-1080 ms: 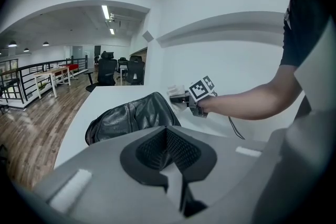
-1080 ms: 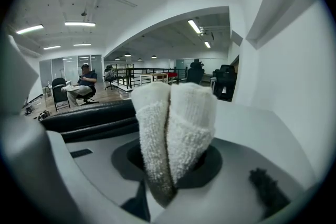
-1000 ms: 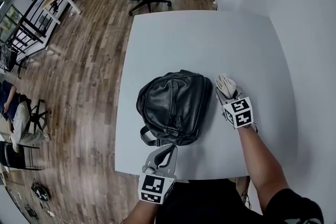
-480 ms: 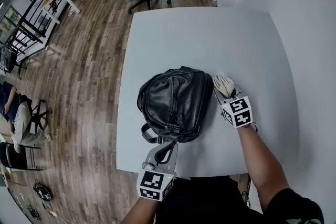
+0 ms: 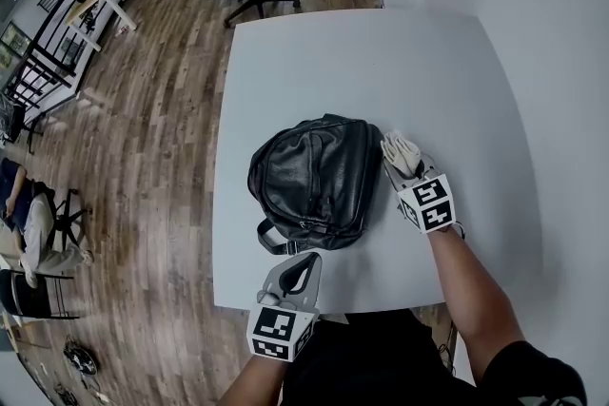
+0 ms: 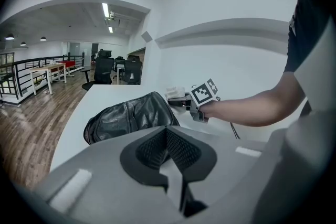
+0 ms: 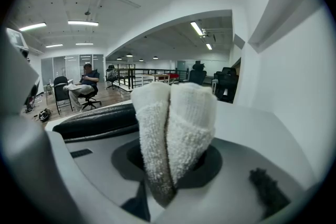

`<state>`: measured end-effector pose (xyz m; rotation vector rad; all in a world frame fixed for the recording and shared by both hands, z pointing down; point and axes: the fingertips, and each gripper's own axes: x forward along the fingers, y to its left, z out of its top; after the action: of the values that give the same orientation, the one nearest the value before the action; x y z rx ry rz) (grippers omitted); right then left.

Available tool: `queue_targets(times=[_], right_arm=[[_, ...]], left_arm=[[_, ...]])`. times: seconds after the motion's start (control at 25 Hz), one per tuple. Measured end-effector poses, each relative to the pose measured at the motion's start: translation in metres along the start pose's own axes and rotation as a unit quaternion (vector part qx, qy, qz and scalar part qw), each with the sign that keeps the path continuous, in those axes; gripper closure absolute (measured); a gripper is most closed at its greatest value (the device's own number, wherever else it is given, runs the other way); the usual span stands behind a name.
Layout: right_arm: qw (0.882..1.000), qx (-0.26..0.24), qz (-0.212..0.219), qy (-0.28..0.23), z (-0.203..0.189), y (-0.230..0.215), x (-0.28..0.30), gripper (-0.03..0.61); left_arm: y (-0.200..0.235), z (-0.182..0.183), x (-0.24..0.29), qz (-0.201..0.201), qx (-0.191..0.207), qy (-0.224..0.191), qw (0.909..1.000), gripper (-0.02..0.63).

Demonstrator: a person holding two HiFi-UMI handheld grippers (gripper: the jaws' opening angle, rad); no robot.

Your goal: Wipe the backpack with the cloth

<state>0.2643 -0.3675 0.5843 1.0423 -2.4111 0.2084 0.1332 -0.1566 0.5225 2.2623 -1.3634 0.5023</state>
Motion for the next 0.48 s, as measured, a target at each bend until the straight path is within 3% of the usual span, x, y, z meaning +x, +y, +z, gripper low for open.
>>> queue_targets(times=[0.48], right_arm=[[1.000,0.005,-0.016,0.002,-0.004,0.025,-0.023,0.479]], left_arm=[[0.000,-0.006,-0.013,-0.025,0.010,-0.005,0.9996,0.607]])
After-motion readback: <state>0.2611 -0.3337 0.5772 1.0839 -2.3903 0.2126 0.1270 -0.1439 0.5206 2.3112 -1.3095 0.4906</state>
